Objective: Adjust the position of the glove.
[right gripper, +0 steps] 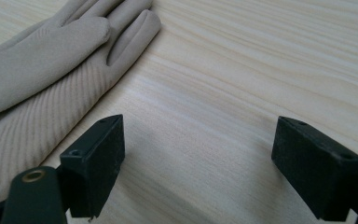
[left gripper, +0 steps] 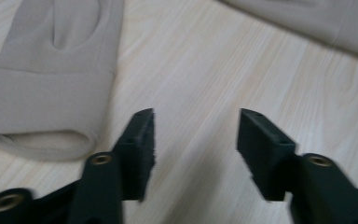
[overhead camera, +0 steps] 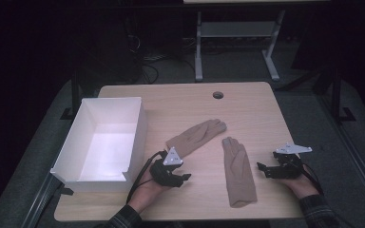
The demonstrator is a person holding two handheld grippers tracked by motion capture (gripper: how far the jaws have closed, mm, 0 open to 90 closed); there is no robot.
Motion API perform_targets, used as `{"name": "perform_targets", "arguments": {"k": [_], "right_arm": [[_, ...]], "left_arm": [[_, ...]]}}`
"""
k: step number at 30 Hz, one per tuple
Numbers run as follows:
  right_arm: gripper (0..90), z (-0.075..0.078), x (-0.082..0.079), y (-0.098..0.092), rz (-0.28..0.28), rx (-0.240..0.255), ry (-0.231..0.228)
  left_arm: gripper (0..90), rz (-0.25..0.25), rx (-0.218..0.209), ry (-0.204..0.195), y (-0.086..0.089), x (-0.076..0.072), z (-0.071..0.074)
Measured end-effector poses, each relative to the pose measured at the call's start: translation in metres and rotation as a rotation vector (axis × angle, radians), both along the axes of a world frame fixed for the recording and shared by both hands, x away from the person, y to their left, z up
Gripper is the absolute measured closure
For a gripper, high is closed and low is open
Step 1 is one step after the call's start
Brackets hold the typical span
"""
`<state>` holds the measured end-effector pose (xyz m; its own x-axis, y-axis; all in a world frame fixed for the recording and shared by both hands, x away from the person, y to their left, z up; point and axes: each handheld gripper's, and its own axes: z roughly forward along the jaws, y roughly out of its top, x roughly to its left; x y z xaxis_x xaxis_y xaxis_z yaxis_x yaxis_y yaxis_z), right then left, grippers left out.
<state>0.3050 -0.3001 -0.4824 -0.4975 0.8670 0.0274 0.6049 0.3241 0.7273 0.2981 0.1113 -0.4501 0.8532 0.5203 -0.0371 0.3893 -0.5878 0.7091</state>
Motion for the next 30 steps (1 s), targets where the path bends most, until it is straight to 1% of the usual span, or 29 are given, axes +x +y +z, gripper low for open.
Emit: {"name": "perform_targets", "arguments": {"k": [1,2,3,5,6,7,8,9,10,11,14,15,16,17,19,20,22,24,26,28,30], "right_arm": [[16.6,0.000,0.000,0.000,0.000,0.000,0.000],[16.6,0.000,0.000,0.000,0.000,0.000,0.000],[16.6,0.000,0.000,0.000,0.000,0.000,0.000],[16.6,0.000,0.000,0.000,0.000,-0.001,0.000],[16.6,0.000,0.000,0.000,0.000,0.000,0.000],[16.6,0.000,0.000,0.000,0.000,0.000,0.000],[16.6,0.000,0.000,0.000,0.000,0.000,0.000],[16.6,0.000,0.000,0.000,0.000,0.000,0.000],[16.6,0.000,0.000,0.000,0.000,0.000,0.000],[16.6,0.000,0.000,0.000,0.000,0.000,0.000],[16.6,0.000,0.000,0.000,0.000,0.000,0.000],[16.6,0.000,0.000,0.000,0.001,0.000,0.000],[16.7,0.000,0.000,0.000,0.001,0.000,0.000],[16.7,0.000,0.000,0.000,0.001,0.000,0.000],[16.7,0.000,0.000,0.000,0.001,0.000,0.000],[16.6,0.000,0.000,0.000,-0.001,0.003,0.001],[16.7,0.000,0.000,0.000,0.000,0.002,0.001],[16.7,0.000,0.000,0.000,0.001,0.001,0.002],[16.6,0.000,0.000,0.000,0.003,0.000,0.001],[16.7,0.000,0.001,0.000,0.003,0.001,0.001],[16.7,0.000,0.001,0.000,0.003,0.002,0.001]], "left_arm": [[58.4,0.003,-0.005,0.007,-0.001,0.002,0.001],[58.4,0.009,-0.008,0.016,-0.002,0.004,0.003],[65.8,0.012,-0.010,0.020,-0.004,0.009,0.005],[72.5,0.019,-0.009,0.016,-0.005,0.012,0.007],[75.8,0.038,-0.020,0.017,-0.006,0.018,0.011],[79.6,0.038,-0.020,0.017,-0.006,0.018,0.011],[79.6,0.048,-0.022,0.018,-0.006,0.021,0.013],[87.6,0.062,-0.032,0.008,-0.007,0.027,0.016],[89.4,0.071,-0.039,0.004,-0.008,0.030,0.018],[89.5,0.071,-0.039,0.004,-0.008,0.030,0.018],[89.5,0.083,-0.028,-0.007,-0.012,0.040,0.021],[89.5,0.089,-0.029,-0.006,-0.013,0.044,0.021],[89.5,0.105,-0.019,-0.005,-0.016,0.051,0.019],[89.5,0.105,-0.019,-0.005,-0.016,0.051,0.019],[89.5,0.122,-0.016,0.005,-0.018,0.058,0.017],[89.5,0.134,-0.001,0.001,-0.019,0.064,0.015],[89.5,0.145,0.005,0.004,-0.021,0.070,0.011],[89.5,0.153,0.022,0.000,-0.022,0.076,0.008],[89.5,0.155,0.029,0.000,-0.023,0.078,0.007],[89.5,0.160,0.051,-0.006,-0.024,0.082,0.003],[89.5,0.159,0.073,0.000,-0.024,0.086,-0.002]]}}
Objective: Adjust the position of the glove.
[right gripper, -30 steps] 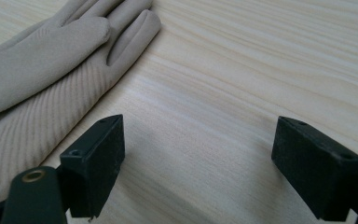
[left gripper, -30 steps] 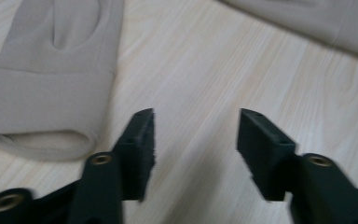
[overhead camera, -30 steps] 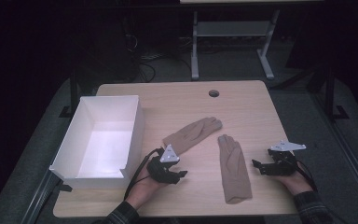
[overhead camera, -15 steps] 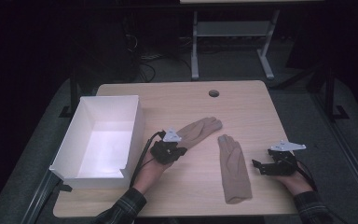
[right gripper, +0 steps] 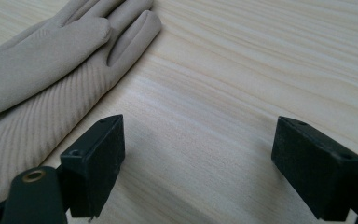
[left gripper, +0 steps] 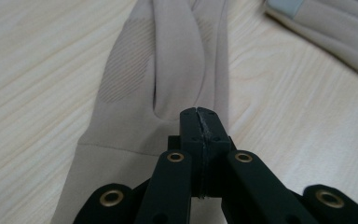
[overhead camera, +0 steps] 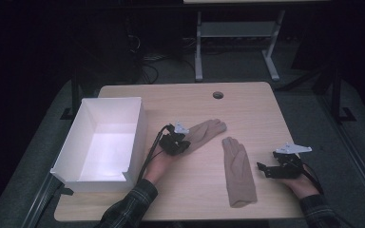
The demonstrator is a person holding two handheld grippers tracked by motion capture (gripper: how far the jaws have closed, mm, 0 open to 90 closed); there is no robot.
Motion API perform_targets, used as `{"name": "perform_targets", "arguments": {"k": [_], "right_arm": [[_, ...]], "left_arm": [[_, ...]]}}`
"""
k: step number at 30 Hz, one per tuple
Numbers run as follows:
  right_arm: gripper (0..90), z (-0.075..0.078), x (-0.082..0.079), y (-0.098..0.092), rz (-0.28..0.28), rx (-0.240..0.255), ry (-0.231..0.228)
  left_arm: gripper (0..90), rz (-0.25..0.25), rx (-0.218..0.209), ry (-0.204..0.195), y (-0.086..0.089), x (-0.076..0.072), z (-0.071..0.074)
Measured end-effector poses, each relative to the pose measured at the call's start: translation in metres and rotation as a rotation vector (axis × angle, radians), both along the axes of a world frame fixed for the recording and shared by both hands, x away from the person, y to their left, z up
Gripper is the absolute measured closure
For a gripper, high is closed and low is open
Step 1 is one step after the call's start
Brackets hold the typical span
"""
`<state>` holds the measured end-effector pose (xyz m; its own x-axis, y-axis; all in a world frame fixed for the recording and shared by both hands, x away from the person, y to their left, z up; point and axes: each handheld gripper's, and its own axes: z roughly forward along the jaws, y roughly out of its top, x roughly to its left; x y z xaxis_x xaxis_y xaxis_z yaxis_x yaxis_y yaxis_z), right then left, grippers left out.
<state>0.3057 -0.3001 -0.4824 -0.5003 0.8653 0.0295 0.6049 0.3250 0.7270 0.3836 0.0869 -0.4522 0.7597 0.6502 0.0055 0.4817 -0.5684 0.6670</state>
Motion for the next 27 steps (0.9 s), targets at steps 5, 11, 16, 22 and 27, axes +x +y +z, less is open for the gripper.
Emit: {"name": "perform_targets", "arguments": {"k": [5,11,16,22,27], "right_arm": [[16.7,0.000,0.000,0.000,0.001,0.000,0.000],[16.7,0.000,0.000,0.000,0.002,0.000,-0.002],[16.7,0.000,0.000,0.000,0.001,0.000,-0.001],[16.7,0.000,0.000,0.000,0.002,0.000,-0.002],[16.7,0.000,0.001,0.000,0.003,0.000,-0.002]], "left_arm": [[89.5,-0.003,0.011,0.026,-0.001,0.004,-0.008],[89.5,-0.021,0.012,0.044,-0.003,0.000,-0.007],[89.5,-0.065,0.009,0.063,-0.012,-0.008,-0.007],[89.5,-0.124,-0.014,0.089,-0.026,-0.020,-0.007],[89.5,-0.162,-0.018,0.098,-0.035,-0.027,-0.007]]}}
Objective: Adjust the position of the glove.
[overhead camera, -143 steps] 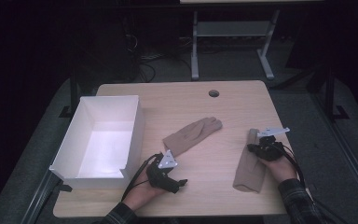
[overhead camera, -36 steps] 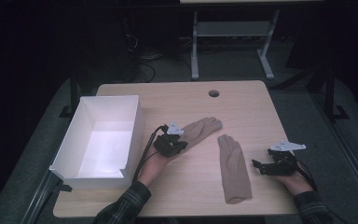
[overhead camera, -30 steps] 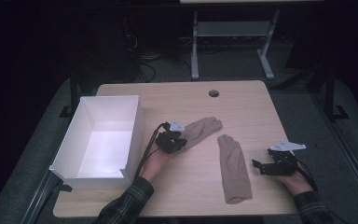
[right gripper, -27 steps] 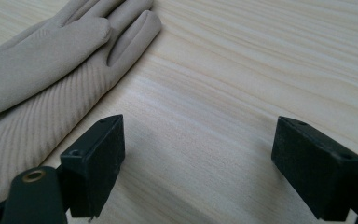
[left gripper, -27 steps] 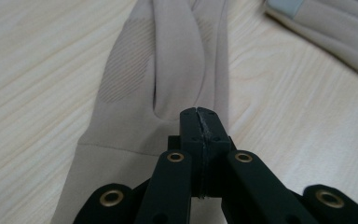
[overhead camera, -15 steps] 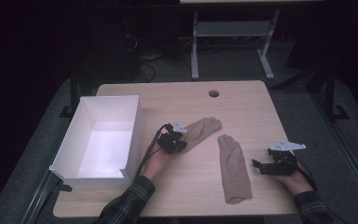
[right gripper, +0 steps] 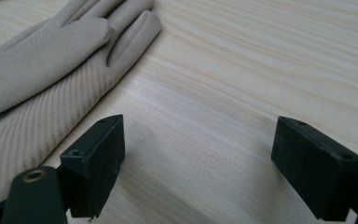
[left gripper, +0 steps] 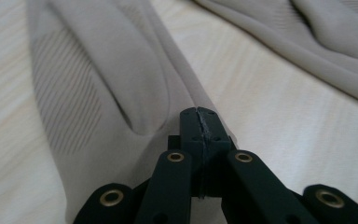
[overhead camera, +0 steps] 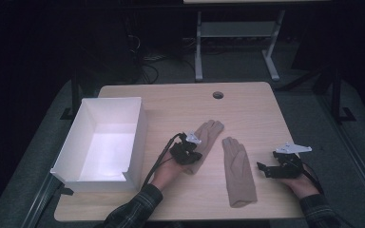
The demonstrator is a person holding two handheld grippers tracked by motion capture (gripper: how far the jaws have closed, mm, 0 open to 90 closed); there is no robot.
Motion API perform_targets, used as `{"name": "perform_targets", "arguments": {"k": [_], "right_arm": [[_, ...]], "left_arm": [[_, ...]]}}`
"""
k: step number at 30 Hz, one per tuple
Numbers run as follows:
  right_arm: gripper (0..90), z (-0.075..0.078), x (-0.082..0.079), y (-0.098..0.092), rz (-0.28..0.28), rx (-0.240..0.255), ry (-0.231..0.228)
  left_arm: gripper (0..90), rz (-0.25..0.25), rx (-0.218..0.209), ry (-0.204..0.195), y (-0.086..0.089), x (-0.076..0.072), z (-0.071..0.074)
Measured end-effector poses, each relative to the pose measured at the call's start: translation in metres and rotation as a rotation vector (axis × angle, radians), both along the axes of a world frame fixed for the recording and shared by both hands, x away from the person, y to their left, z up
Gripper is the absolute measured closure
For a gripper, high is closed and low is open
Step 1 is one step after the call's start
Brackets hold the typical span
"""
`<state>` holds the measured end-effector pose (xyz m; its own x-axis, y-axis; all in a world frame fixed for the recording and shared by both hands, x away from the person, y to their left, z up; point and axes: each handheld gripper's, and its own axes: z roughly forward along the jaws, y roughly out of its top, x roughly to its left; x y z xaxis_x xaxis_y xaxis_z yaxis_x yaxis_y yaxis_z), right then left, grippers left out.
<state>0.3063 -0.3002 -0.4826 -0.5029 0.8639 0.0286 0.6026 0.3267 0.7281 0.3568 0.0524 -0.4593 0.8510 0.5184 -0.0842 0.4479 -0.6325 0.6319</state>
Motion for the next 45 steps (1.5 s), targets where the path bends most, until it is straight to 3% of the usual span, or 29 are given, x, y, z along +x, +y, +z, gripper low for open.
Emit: {"name": "perform_targets", "arguments": {"k": [5,8,12,18,24,27,36,45], "right_arm": [[16.7,0.000,0.000,0.000,0.000,0.000,0.000],[16.7,0.000,0.000,0.000,0.001,0.000,0.000],[16.7,0.000,0.000,0.000,0.001,0.001,0.001],[16.7,0.000,0.000,0.000,0.001,0.001,0.001],[16.7,0.000,0.001,0.000,-0.001,0.000,0.002],[16.7,0.000,0.001,0.000,0.000,0.000,0.002],[16.7,0.000,0.001,0.000,0.002,-0.002,0.004],[16.7,0.000,0.001,0.000,0.002,-0.002,0.003]], "left_arm": [[89.5,-0.043,-0.010,0.008,-0.010,-0.006,0.000],[89.5,-0.044,-0.008,0.004,-0.009,-0.006,0.002],[89.5,0.002,-0.019,-0.032,0.004,0.003,0.012],[89.5,0.082,-0.051,-0.033,0.019,0.020,0.011],[89.4,0.100,-0.039,-0.035,0.018,0.028,0.004],[89.5,0.096,-0.010,-0.031,0.013,0.031,-0.003],[89.6,0.072,0.010,-0.024,0.017,0.023,-0.001],[89.6,0.036,0.024,-0.008,0.025,0.001,0.001]]}}
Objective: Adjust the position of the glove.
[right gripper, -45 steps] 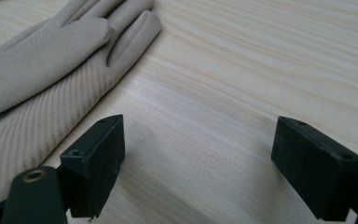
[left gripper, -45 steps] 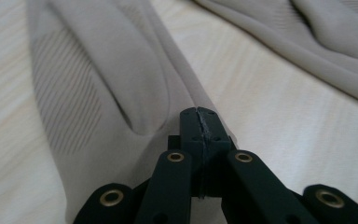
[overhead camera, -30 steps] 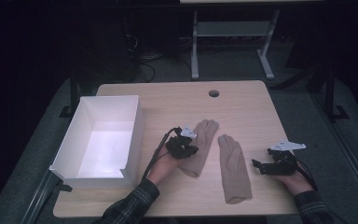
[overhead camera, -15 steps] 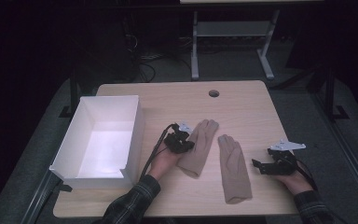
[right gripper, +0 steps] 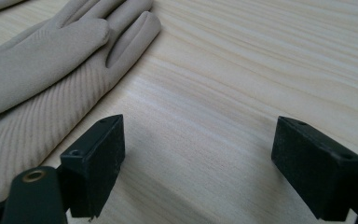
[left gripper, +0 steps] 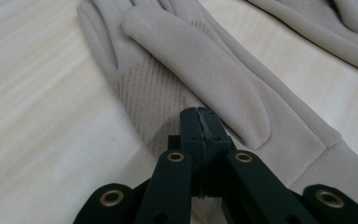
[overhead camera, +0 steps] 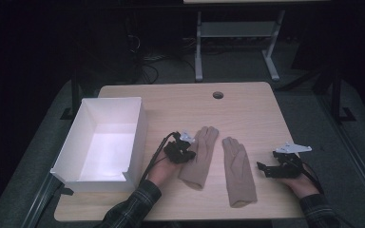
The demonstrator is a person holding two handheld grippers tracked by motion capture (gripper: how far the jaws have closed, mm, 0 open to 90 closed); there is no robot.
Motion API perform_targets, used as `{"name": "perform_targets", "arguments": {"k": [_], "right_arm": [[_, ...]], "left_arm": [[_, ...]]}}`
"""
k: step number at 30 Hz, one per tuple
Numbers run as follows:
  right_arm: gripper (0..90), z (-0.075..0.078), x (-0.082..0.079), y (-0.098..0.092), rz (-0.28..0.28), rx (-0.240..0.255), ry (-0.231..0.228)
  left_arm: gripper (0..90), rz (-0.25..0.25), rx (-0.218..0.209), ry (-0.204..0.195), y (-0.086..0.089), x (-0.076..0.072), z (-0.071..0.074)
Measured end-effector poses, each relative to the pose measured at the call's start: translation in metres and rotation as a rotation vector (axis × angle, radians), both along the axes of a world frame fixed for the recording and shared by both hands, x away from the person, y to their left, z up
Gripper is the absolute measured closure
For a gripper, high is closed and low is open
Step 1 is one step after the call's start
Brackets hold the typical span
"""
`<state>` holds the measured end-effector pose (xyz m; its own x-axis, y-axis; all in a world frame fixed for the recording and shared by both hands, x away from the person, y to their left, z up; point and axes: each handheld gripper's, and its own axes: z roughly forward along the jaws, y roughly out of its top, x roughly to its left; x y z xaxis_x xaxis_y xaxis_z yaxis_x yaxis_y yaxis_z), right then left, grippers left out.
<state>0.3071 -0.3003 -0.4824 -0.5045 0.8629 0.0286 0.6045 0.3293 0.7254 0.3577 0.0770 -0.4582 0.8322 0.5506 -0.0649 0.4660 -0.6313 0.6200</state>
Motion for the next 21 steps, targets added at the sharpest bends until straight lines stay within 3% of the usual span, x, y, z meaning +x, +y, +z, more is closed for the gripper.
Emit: {"name": "perform_targets", "arguments": {"k": [12,16,21], "right_arm": [[16.7,0.000,0.000,0.000,0.000,0.000,-0.001],[16.7,0.000,0.000,0.000,-0.001,0.000,-0.001],[16.7,0.000,0.000,0.000,-0.002,0.001,0.000]], "left_arm": [[89.6,-0.057,-0.006,0.040,0.017,-0.040,0.002],[89.4,-0.055,-0.008,0.043,0.017,-0.043,0.003],[83.2,-0.036,-0.033,0.010,0.017,-0.038,0.013]]}}
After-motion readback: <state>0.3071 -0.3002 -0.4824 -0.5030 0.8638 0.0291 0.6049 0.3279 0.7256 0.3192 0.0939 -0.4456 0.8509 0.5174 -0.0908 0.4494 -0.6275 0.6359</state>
